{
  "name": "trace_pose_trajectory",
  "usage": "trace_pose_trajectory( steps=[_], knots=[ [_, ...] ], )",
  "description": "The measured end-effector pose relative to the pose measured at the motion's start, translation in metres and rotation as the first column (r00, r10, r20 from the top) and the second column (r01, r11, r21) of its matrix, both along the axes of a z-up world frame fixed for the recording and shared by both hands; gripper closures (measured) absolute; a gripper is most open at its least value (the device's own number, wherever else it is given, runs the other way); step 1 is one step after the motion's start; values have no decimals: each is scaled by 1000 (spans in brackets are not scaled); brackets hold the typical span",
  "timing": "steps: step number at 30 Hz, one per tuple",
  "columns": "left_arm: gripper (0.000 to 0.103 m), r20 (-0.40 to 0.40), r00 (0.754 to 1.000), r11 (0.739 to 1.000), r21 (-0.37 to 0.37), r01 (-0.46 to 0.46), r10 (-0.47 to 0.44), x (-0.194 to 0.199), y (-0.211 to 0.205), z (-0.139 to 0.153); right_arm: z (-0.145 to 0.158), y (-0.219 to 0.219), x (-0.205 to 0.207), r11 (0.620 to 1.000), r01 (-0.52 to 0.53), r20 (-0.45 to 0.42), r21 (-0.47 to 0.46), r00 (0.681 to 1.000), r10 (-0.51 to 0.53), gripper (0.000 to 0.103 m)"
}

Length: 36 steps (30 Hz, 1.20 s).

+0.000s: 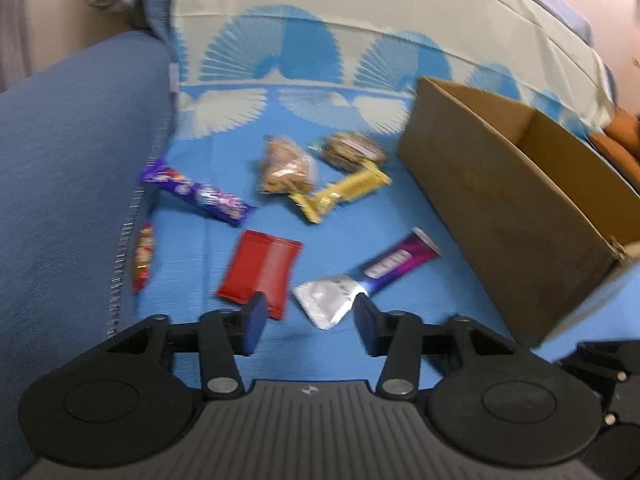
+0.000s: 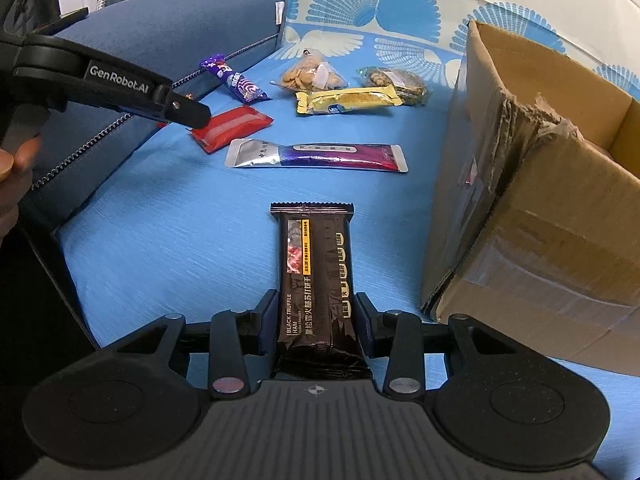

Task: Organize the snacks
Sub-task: 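Grasp the purple-white tube snack with the left tool while the right tool holds the chocolate bar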

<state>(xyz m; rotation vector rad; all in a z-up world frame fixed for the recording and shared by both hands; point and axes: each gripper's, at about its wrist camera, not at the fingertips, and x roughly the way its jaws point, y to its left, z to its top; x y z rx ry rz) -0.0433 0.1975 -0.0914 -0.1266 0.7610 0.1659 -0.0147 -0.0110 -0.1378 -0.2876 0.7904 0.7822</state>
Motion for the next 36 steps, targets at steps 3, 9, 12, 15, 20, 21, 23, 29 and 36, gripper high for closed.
trace_pose_trajectory(
  steps=[3,9,12,15,20,21,23,29,36],
  knots=[
    [32,-18,998,996,61,65,-64,12,-17,-2,0,0,1,1000,4,-4,2,1000,-4,61],
    [20,-89,980,962,195,191,-176,55,-54,-13,1,-1,3,1000,3,-15,7,1000,-3,61],
    [19,-132,973,943,250,220,-192,77,-63,-25,1,-1,5,1000,1,-23,9,1000,-1,61],
    [19,-170,966,942,244,231,-193,91,-63,-34,1,-3,7,1000,-1,-33,11,999,1,61],
    [66,-239,955,956,189,225,-177,98,-52,-41,1,-3,10,1000,2,-44,9,999,-2,61],
    [79,-241,955,959,178,221,-175,97,-51,-39,1,-3,10,1000,1,-43,8,999,-1,61],
    [93,-235,959,966,164,200,-158,92,-47,-34,1,-1,10,1000,0,-40,7,999,0,61],
    [103,-231,972,999,-1,37,-36,64,-20,-9,0,0,7,1000,2,-30,6,1000,-1,61],
    [100,-253,967,988,-143,-58,20,18,2,-3,0,-1,1,1000,10,-12,4,1000,-10,61]
  ],
)
